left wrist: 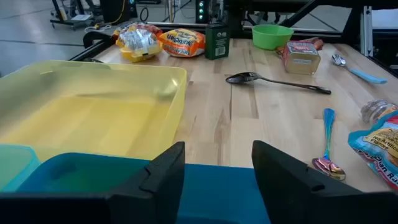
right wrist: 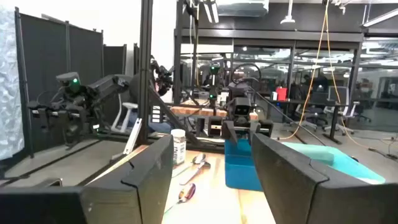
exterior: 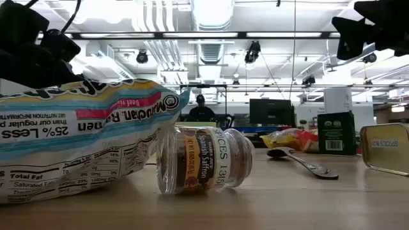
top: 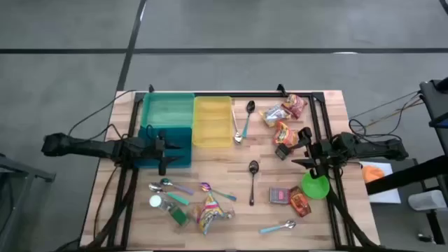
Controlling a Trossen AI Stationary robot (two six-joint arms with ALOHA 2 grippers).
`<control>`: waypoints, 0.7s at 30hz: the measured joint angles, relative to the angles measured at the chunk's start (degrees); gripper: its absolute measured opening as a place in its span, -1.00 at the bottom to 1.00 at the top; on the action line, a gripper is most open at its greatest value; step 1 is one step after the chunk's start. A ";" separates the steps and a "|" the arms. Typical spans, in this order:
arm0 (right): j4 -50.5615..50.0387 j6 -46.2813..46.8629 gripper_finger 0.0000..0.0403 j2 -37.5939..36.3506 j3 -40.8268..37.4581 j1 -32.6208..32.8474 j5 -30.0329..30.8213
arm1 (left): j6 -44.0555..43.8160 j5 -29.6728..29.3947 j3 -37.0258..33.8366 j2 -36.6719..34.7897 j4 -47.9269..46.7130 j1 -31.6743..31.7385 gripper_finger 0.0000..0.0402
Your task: Pick & Place Food Item
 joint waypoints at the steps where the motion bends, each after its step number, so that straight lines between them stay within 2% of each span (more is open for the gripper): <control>1: -0.01 -0.01 0.05 0.00 0.01 0.00 -0.01 | 0.00 0.00 0.00 0.00 0.00 0.00 -0.06; 21: 0.00 -1.10 0.05 0.01 0.01 0.01 -0.02 | 0.00 0.00 0.00 0.01 0.00 -0.02 -0.06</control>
